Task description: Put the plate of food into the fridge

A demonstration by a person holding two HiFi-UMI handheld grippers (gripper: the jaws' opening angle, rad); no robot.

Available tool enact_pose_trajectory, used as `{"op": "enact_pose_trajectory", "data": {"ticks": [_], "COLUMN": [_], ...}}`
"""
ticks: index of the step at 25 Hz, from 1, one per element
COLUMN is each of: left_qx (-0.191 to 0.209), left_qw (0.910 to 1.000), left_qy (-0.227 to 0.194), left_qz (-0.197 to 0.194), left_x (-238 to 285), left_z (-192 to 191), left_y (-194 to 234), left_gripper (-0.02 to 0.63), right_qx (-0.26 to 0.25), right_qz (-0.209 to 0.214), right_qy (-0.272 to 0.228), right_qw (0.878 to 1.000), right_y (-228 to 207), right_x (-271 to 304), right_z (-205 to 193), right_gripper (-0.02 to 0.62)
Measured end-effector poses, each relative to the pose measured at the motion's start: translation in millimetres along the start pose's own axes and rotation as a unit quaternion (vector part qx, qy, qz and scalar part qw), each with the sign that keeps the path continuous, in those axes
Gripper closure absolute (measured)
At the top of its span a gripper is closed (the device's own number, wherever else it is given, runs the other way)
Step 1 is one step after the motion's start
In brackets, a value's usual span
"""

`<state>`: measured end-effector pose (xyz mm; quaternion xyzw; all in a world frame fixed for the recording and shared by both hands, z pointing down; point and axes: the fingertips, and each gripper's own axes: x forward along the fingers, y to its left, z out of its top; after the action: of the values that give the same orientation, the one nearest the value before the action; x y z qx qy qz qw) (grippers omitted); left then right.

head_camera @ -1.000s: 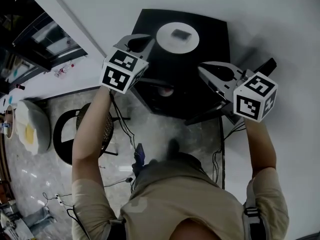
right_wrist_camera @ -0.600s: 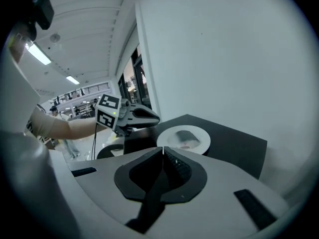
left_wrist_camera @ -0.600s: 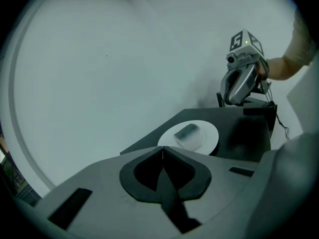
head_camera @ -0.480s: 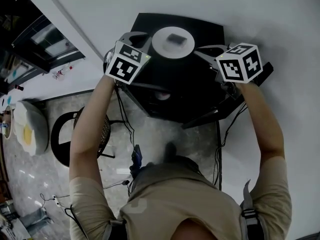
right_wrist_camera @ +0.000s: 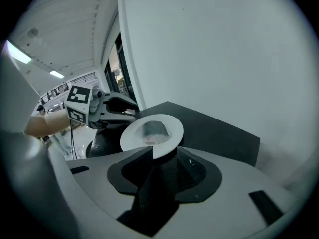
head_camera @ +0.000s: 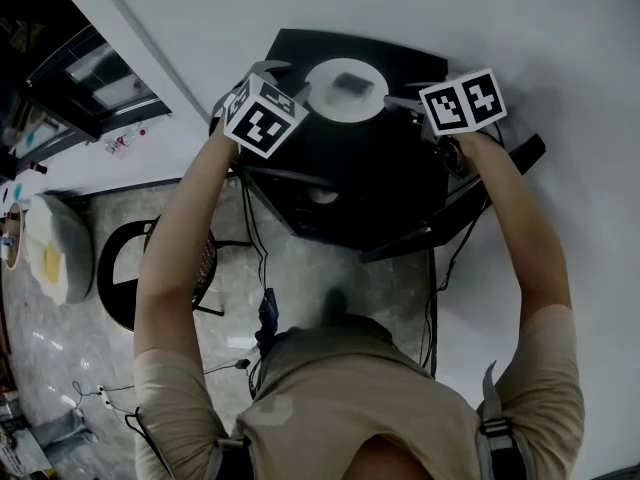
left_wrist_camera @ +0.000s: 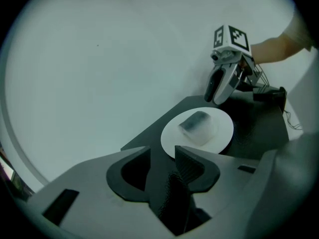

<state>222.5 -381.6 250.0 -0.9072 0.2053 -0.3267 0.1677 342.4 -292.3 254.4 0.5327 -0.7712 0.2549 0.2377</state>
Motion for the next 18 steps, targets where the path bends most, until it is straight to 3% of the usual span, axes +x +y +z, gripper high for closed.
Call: {"op": "enact_pose_trajectory", "data": {"ticks": [3,8,18], "left_qx": [0.012,-0.002,-0.015], "left_qw": [0.9999,0.9999,0.9978], "left_qy": [0.009,0.009,0.023], "left_qz": [-0.001,-0.012,-0.061], "left_x": [2,5,10], "left_z": [-1,-1,-2], "left_y": [-1,-2,-20], "left_gripper": [0.449,0.456,0.579], "right_qx": [-0.013,-0.014,0.022], "right_qz": [-0.004,-0.001,0.042], "right_qy": [0.018,0.031,0.048], "right_qw": [1.0,0.999,0.998], "right_y": [-1,-5,-6], "right_x": [6,14,21], "right_z": [-1,0,-1], "right_gripper": [0.46,0.459,0.462]}}
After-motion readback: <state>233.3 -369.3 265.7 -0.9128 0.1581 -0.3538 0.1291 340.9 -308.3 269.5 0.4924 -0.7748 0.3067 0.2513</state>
